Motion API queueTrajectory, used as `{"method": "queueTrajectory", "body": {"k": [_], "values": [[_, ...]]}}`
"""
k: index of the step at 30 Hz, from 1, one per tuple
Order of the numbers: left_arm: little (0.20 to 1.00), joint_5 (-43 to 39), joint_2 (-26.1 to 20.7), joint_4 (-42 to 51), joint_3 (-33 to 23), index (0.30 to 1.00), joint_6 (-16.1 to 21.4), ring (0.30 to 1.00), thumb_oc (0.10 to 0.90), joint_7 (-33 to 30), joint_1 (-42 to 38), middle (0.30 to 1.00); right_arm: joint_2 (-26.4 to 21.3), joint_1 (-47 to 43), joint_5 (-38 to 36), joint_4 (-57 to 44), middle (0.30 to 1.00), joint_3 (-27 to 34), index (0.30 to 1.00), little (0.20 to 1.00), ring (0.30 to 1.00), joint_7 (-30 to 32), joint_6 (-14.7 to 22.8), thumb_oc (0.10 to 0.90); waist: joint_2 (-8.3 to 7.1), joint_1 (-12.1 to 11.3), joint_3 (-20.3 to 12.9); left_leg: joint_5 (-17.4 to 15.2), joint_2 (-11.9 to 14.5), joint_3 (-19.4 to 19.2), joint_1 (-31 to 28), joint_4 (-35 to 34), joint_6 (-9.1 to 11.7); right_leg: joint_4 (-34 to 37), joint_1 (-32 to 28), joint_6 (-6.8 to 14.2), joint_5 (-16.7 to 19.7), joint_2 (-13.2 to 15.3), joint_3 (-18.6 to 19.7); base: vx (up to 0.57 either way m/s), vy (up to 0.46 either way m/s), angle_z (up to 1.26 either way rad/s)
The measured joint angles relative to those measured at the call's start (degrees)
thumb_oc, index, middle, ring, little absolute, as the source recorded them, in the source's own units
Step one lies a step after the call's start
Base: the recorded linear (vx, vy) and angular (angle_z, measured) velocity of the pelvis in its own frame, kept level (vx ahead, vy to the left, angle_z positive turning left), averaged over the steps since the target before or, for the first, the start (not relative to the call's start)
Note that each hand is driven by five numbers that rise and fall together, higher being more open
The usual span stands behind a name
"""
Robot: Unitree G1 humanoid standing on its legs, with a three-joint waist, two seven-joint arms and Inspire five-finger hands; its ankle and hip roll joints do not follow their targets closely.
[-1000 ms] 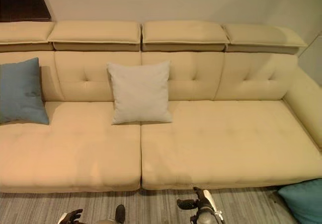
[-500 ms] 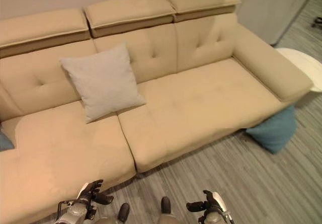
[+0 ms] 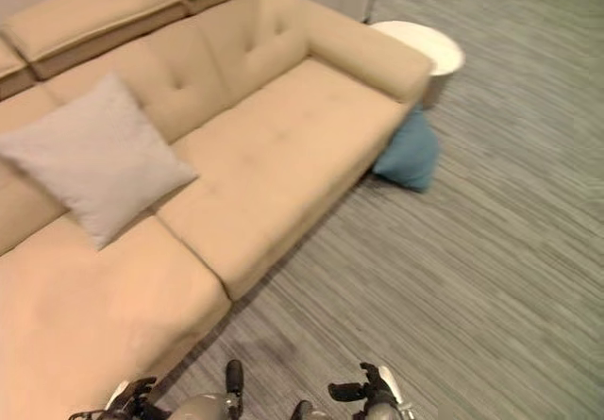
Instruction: Pick up all the scattered cushions and arrange them neatly on the sofa.
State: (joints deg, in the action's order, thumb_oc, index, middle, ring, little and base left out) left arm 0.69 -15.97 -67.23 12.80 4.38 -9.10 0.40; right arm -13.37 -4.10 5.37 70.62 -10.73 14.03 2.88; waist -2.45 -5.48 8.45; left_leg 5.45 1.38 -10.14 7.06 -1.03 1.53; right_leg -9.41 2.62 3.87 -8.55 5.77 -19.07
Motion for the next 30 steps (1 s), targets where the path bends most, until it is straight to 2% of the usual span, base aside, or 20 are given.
{"method": "queueTrajectory", "body": {"k": [4,6,7,8,9,11,13,14,15,17,18,19,20,22,23,24,25,28,29,30], "values": [[0.900,-0.03,0.01,0.15,0.79,0.900,-0.52,0.900,0.800,-0.23,-0.25,0.900,-1.19,4.15,-1.25,0.29,0.900,0.36,0.900,0.900,0.900,0.15,-0.11,0.800,0.61,1.11,-1.79,1.03,3.53,1.38,0.29,3.42,1.03,-0.70,0.19,-3.62,-1.36,-3.50,2.04,0.05,-0.171,-0.29],[0.900,-0.15,0.09,0.20,0.66,0.900,-0.81,0.900,0.800,-0.26,-0.31,0.900,-1.35,3.69,-2.24,0.52,0.900,1.17,0.900,0.900,0.900,0.41,-0.17,0.800,0.73,1.17,-1.77,2.46,3.54,4.14,0.94,6.54,3.14,-0.17,0.20,-5.36,-0.63,-3.46,4.02,0.09,-0.061,-0.69],[0.900,-0.27,0.87,0.26,0.74,0.900,-0.81,0.900,0.800,-0.28,-0.59,0.900,-2.04,3.91,-2.39,0.68,0.900,1.10,0.900,0.900,0.900,0.59,-0.19,0.800,1.25,1.41,-2.00,2.59,3.59,8.65,2.44,9.91,3.40,1.44,-0.30,-6.35,1.15,-3.97,5.36,0.18,-0.055,-0.70],[0.900,-0.44,1.44,0.49,1.25,0.900,-0.76,0.900,0.800,-0.31,-1.58,0.900,-2.20,4.46,-2.75,1.04,0.900,1.12,0.900,0.900,0.900,0.73,-0.49,0.800,1.15,1.67,-1.85,0.28,1.62,14.24,4.97,13.36,4.26,4.34,-2.26,-7.16,2.26,-4.10,6.77,0.26,-0.022,-0.67],[0.900,-0.59,2.22,0.91,2.48,0.900,-0.48,0.900,0.800,-0.39,-2.02,0.900,-2.21,3.99,-3.57,1.20,0.900,1.19,0.900,0.900,0.900,1.18,-0.79,0.800,0.65,1.17,-1.55,-0.85,-2.75,19.25,6.38,10.28,3.39,9.29,-4.68,-6.97,4.51,-4.07,7.93,0.30,0.029,-0.49],[0.900,-0.67,2.39,0.72,2.96,0.900,-0.61,0.900,0.800,-0.18,-2.45,0.900,-1.59,2.61,-3.83,1.73,0.900,1.13,0.900,0.900,0.900,1.43,-0.78,0.800,-0.38,1.19,-0.79,-0.76,-7.24,20.36,8.27,7.05,3.12,14.68,-8.46,-6.27,5.62,-4.91,11.47,0.35,0.092,-0.88],[0.900,-0.68,2.75,0.79,2.04,0.900,-0.60,0.900,0.800,-0.12,-1.55,0.900,-1.79,0.33,-4.28,2.79,0.900,1.68,0.900,0.900,0.900,1.43,-0.72,0.800,-0.41,-1.82,0.13,-0.15,-6.85,18.24,7.36,4.39,1.92,14.61,-8.56,-5.69,6.22,-5.20,16.61,0.22,0.100,-1.64],[0.900,-0.65,2.97,0.27,0.93,0.900,-0.97,0.900,0.800,-0.09,-0.59,0.900,-2.17,-0.05,-4.36,2.61,0.900,1.73,0.900,0.900,0.900,1.57,-0.26,0.800,1.27,0.23,-0.50,2.25,-5.31,16.91,4.90,3.88,0.21,14.36,-11.68,-3.78,4.12,-6.95,17.66,0.15,0.095,-1.01],[0.900,-0.67,2.45,0.10,0.89,0.900,-0.98,0.900,0.800,-0.07,-1.10,0.900,-1.44,0.56,-4.44,2.90,0.900,1.79,0.900,0.900,0.900,1.69,-0.41,0.800,0.10,0.67,-0.15,2.17,-6.11,16.77,3.44,3.57,-3.91,12.84,-12.35,-3.23,2.23,-6.31,17.67,0.19,0.128,-0.39],[0.900,-0.69,1.69,1.52,0.59,0.900,-0.51,0.900,0.800,-0.18,-2.37,0.900,-0.70,1.43,-4.57,2.86,0.900,2.37,0.900,0.900,0.900,1.59,-0.59,0.800,-1.00,0.37,0.50,0.95,-6.21,16.05,1.85,2.26,-4.70,5.43,-9.23,-0.85,-0.39,-5.50,17.09,0.13,0.102,-0.34],[0.900,-0.71,1.52,2.17,0.66,0.900,-0.58,0.900,0.800,-0.16,-3.42,0.900,-0.64,0.52,-4.76,2.24,0.900,2.98,0.900,0.900,0.900,1.45,-0.65,0.800,-0.43,0.21,1.37,0.80,-5.26,14.74,0.66,1.70,-5.83,-10.21,-1.36,2.64,-4.15,-4.99,16.40,0.08,0.085,-0.61],[0.900,-0.74,1.43,1.97,0.66,0.900,-0.60,0.900,0.800,-0.15,-3.76,0.900,-0.64,0.60,-4.90,1.44,0.900,2.89,0.900,0.900,0.900,1.41,-0.67,0.800,-0.24,0.64,1.58,0.16,-5.42,13.54,0.05,1.72,-6.27,-18.26,2.78,4.31,-5.02,-3.22,14.97,0.08,0.085,-0.67],[0.900,-0.75,1.21,1.95,0.68,0.900,-0.58,0.900,0.800,-0.18,-4.22,0.900,-0.64,0.32,-4.98,0.60,0.900,2.68,0.900,0.900,0.900,1.39,-0.72,0.800,-0.35,0.63,1.85,-0.49,-6.12,12.57,-0.94,1.73,-7.17,-25.05,6.65,5.08,-5.38,-0.65,13.86,0.12,0.045,-0.40],[0.900,-0.77,0.96,1.90,0.65,0.900,-0.58,0.900,0.800,-0.26,-5.48,0.900,-0.53,-0.10,-4.98,0.37,0.900,2.57,0.900,0.900,0.900,1.31,-0.69,0.800,-0.14,0.70,2.39,-1.41,-7.31,11.76,-2.72,1.70,-7.95,-29.85,10.59,5.25,-5.34,3.21,11.42,0.21,-0.028,-0.17],[0.900,-1.08,0.88,2.04,0.55,0.900,-0.30,0.900,0.800,-0.41,-5.67,0.900,-0.40,-0.09,-4.96,0.46,0.900,2.55,0.900,0.900,0.900,1.27,-0.82,0.800,0.37,0.52,2.69,-3.05,-7.34,11.38,-3.61,1.65,-7.18,-27.88,11.27,5.05,-5.32,4.94,9.66,0.37,-0.131,-0.38],[0.900,-1.62,0.83,2.00,0.28,0.900,0.43,0.900,0.800,-0.52,-5.19,0.900,-0.39,-0.43,-4.94,0.51,0.900,2.42,0.900,0.900,0.900,1.22,-0.86,0.800,0.99,-0.50,2.91,-4.55,-7.42,9.28,-5.32,1.44,-7.03,-20.40,11.09,3.91,-3.95,8.98,2.89,0.40,-0.162,-0.63],[0.900,-1.72,0.58,1.29,-0.53,0.900,0.32,0.900,0.800,-0.50,-4.78,0.900,-0.36,-1.29,-4.87,0.35,0.900,1.80,0.900,0.900,0.900,1.06,-0.78,0.800,1.25,-0.59,2.89,-5.43,-7.50,8.08,-6.04,1.42,-7.42,-14.16,11.36,3.66,-2.06,10.46,0.99,0.40,-0.160,-0.83],[0.900,-1.73,0.57,-2.67,-1.78,0.900,-0.03,0.900,0.800,-0.32,-4.63,0.900,-0.36,-2.13,-4.24,-1.05,0.900,1.16,0.900,0.900,0.900,0.97,-0.54,0.800,1.30,-0.31,2.82,-7.18,-8.18,6.80,-6.85,1.35,-6.95,-2.36,12.74,5.93,4.77,12.31,-1.21,0.22,-0.092,-0.40],[0.900,-1.72,0.49,-2.89,-1.82,0.900,-0.51,0.900,0.800,-0.34,-3.83,0.900,-0.35,-2.09,-4.15,-1.54,0.900,1.16,0.900,0.900,0.900,0.94,-0.57,0.800,1.35,0.15,2.81,-7.14,-8.40,6.86,-7.51,1.34,-7.46,1.71,12.42,6.22,7.61,12.30,-1.12,0.46,-0.222,0.12],[0.900,-1.71,0.42,-2.71,-1.80,0.900,-0.54,0.900,0.800,-0.36,-3.22,0.900,-0.25,-0.96,-4.17,-1.32,0.900,1.19,0.900,0.900,0.900,0.90,-0.94,0.800,1.16,0.11,2.53,-8.75,-8.45,7.68,-9.60,0.69,-6.62,3.80,12.40,5.78,11.30,11.59,-0.84,0.44,-0.254,0.27]]}}
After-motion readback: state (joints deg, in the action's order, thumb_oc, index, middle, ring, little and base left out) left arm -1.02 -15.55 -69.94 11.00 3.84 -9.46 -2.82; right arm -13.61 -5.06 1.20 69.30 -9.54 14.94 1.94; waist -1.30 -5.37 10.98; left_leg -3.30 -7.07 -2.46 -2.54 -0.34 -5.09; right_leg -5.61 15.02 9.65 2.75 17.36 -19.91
